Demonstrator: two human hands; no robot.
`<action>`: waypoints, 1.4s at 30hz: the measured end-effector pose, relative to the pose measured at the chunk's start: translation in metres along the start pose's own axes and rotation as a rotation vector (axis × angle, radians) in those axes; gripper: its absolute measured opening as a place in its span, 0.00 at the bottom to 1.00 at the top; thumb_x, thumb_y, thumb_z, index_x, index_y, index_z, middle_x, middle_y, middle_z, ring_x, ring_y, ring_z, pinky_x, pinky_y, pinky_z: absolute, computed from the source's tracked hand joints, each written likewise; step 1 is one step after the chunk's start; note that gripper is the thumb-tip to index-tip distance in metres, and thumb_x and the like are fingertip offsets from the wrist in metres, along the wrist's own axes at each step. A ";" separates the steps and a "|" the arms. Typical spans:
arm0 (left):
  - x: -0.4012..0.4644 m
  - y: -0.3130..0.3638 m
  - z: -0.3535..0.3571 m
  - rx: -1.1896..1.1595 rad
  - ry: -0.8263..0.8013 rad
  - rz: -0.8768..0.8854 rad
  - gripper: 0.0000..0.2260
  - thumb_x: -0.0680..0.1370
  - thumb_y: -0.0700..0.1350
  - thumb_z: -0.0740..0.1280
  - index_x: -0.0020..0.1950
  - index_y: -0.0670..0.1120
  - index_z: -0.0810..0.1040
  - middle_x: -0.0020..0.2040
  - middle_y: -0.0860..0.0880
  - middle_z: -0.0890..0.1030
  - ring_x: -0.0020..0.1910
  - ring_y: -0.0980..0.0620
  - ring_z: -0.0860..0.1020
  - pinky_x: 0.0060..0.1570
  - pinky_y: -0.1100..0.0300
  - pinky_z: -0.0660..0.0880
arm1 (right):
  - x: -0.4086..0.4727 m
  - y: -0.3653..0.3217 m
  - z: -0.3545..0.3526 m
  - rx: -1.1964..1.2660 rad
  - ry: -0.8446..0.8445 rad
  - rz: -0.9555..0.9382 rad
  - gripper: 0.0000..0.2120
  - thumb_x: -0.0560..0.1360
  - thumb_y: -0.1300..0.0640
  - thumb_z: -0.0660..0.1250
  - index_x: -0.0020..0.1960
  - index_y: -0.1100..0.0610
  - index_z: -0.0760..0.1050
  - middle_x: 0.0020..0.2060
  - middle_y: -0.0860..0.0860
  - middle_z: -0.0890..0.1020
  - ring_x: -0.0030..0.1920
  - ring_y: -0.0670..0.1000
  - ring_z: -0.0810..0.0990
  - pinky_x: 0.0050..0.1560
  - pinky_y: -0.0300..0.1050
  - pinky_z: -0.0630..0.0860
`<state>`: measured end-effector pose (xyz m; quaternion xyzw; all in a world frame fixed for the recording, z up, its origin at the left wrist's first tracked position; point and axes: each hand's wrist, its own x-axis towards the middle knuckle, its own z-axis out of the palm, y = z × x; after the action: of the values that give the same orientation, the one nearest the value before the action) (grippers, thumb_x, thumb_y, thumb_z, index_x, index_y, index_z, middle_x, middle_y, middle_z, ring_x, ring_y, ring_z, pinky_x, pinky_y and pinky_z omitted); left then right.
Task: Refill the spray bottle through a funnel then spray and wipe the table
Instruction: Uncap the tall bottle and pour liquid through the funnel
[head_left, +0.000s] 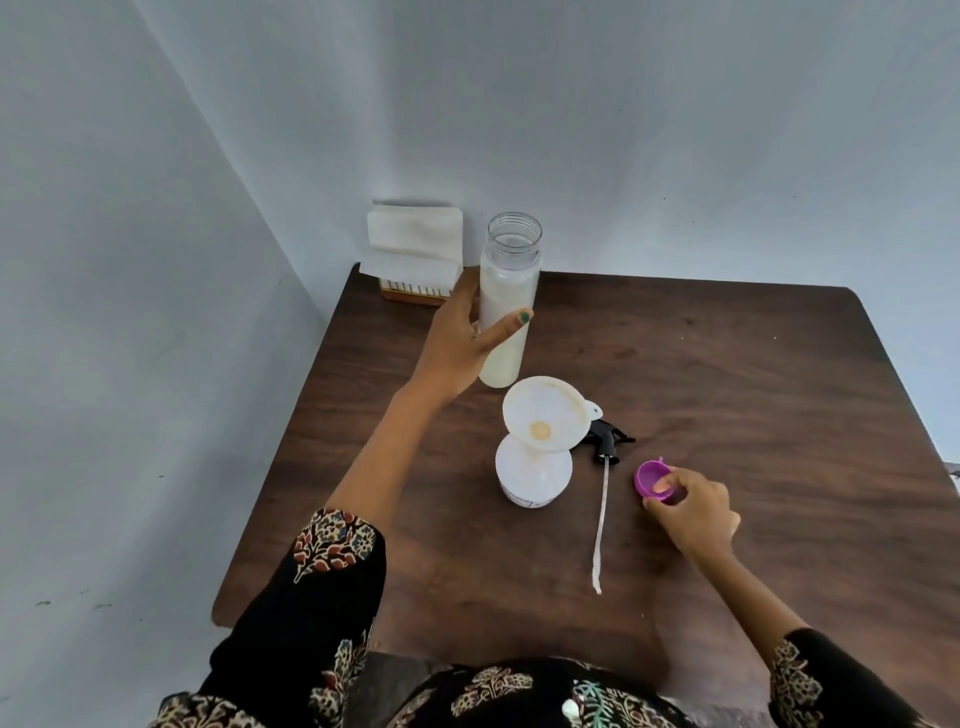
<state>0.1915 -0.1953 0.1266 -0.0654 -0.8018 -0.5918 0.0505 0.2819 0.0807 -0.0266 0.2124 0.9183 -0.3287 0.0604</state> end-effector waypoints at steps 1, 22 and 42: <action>0.001 0.001 0.002 0.005 0.000 -0.001 0.22 0.74 0.48 0.70 0.65 0.47 0.68 0.59 0.53 0.75 0.58 0.56 0.75 0.52 0.74 0.72 | 0.002 0.000 -0.002 0.020 -0.002 -0.009 0.12 0.64 0.61 0.74 0.39 0.50 0.74 0.54 0.52 0.79 0.58 0.58 0.74 0.57 0.56 0.68; 0.019 0.087 0.024 -0.003 0.102 0.172 0.19 0.72 0.48 0.72 0.59 0.45 0.71 0.51 0.59 0.77 0.49 0.62 0.77 0.45 0.76 0.72 | 0.005 -0.235 -0.111 0.496 -0.165 -0.804 0.31 0.66 0.56 0.77 0.64 0.55 0.67 0.53 0.42 0.77 0.57 0.48 0.78 0.55 0.44 0.77; -0.062 -0.001 0.019 -0.011 -0.033 -0.594 0.10 0.75 0.53 0.68 0.51 0.50 0.82 0.46 0.53 0.84 0.37 0.52 0.84 0.41 0.57 0.82 | 0.028 -0.139 -0.104 -0.048 0.097 -0.837 0.31 0.63 0.60 0.79 0.64 0.59 0.72 0.56 0.55 0.79 0.53 0.55 0.77 0.49 0.43 0.69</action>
<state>0.2530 -0.1802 0.1106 0.1621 -0.7833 -0.5839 -0.1385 0.1997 0.0595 0.1270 -0.1653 0.9345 -0.2931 -0.1165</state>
